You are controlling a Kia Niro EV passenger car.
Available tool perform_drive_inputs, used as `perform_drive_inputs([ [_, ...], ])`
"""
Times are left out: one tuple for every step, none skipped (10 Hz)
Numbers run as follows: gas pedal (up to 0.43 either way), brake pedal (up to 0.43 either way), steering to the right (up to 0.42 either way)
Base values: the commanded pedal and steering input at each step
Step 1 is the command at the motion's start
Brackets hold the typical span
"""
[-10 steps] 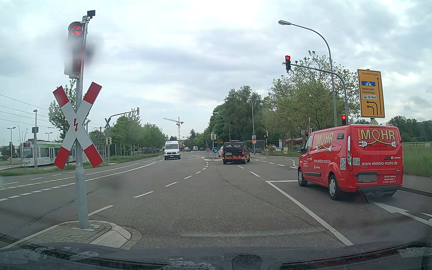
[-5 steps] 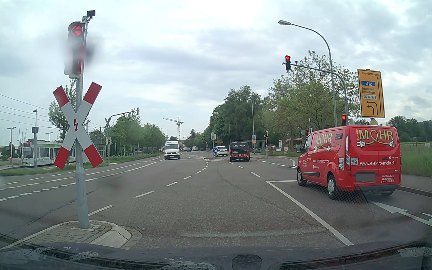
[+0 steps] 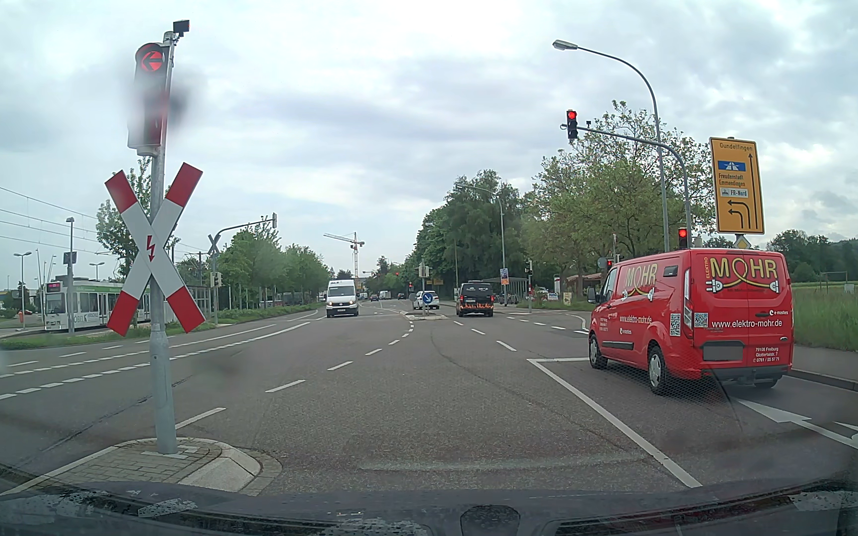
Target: Follow the waypoints while adhering to traffic rules and regulations
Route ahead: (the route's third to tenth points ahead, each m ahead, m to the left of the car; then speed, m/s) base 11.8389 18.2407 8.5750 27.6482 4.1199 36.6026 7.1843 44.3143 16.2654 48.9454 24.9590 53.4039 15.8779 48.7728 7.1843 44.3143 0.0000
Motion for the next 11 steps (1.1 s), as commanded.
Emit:
perform_drive_inputs([
  [0.0, 0.201, 0.012],
  [0.0, 0.201, 0.012],
  [0.0, 0.201, 0.012],
  [0.0, 0.201, 0.012],
  [0.0, 0.201, 0.012],
  [0.0, 0.201, 0.012],
  [0.0, 0.201, 0.012],
  [0.0, 0.201, 0.012],
  [0.0, 0.201, 0.012],
  [0.0, 0.201, 0.012],
  [0.0, 0.201, 0.012],
])
